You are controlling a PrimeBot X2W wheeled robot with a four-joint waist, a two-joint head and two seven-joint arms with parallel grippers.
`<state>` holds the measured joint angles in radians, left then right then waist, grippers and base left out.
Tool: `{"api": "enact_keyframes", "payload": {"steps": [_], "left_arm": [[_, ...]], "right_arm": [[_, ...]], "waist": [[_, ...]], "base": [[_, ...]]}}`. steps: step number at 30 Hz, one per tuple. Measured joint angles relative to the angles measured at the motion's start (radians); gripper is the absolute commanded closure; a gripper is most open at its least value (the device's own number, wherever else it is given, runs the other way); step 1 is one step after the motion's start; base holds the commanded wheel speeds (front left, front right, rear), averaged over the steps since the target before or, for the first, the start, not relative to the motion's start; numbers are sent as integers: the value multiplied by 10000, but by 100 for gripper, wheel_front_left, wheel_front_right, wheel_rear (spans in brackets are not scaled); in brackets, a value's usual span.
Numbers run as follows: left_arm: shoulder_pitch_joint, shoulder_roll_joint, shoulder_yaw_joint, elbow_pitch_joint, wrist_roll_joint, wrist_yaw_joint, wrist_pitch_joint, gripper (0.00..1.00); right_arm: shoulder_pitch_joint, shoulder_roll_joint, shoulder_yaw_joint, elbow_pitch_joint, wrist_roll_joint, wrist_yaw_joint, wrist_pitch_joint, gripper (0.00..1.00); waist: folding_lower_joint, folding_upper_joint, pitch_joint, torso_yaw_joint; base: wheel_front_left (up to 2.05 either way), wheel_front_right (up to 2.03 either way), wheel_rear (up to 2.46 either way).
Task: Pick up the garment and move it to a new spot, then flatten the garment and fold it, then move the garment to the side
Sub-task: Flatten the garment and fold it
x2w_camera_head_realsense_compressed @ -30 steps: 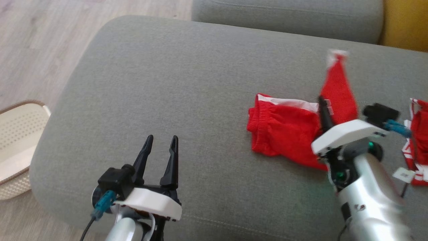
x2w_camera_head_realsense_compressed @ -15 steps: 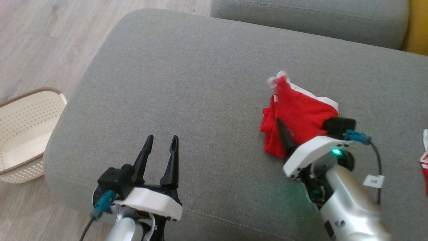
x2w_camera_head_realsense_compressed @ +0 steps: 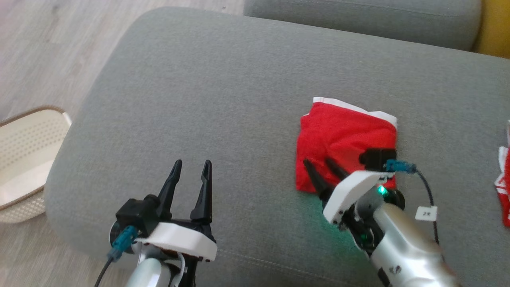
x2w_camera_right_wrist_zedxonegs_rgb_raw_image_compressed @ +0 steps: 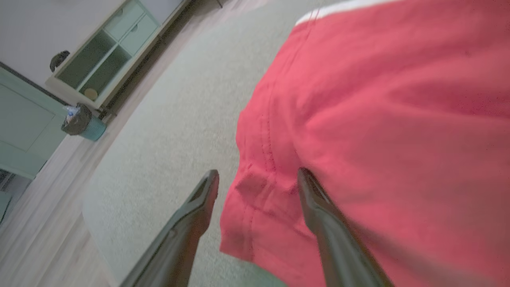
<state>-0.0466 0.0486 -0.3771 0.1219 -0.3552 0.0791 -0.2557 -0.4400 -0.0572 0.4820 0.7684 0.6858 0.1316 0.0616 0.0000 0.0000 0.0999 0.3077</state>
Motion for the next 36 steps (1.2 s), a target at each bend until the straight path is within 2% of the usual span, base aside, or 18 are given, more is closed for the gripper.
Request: {"api": "enact_keyframes", "payload": {"steps": [5,8,11,14,19,22,29,36], "left_arm": [[-5,0,38,-71,2,-2,0,0],[-6,2,136,-190,8,2,0,0],[-7,2,368,-219,178,-4,0,0],[-7,4,447,-360,366,-33,0,0],[22,4,675,-662,382,-73,0,0],[40,4,769,-702,430,-2,0,0],[553,4,938,-460,807,86,0,0],[846,10,938,-380,986,86,0,0]], "right_arm": [[-384,-29,-165,-257,-69,-2,-779,0],[-479,-529,-276,-571,-1599,-2,-1722,0],[-406,-928,-848,-947,-2627,0,-2305,0],[-46,-999,-1624,-1651,-3306,-2,-2633,0],[1500,-1145,-3101,-3037,-4107,-2,-2913,0],[2386,-1064,-3914,-3870,-4627,-2,-2982,0],[3759,-510,-4702,-5116,-6243,0,-3003,0],[4114,-140,-5093,-5618,-6590,-2,-2897,0]], "waist": [[0,0,-109,-402],[0,0,-194,-750],[0,0,-264,-1190],[0,0,-338,-1618],[0,0,-509,-2176],[0,0,-597,-2429],[0,0,-720,-2709],[0,0,-754,-2661]], "base": [[0,0,0],[0,0,0],[0,0,0],[0,0,0],[0,0,0],[0,0,0],[0,0,0],[0,0,0]]}}
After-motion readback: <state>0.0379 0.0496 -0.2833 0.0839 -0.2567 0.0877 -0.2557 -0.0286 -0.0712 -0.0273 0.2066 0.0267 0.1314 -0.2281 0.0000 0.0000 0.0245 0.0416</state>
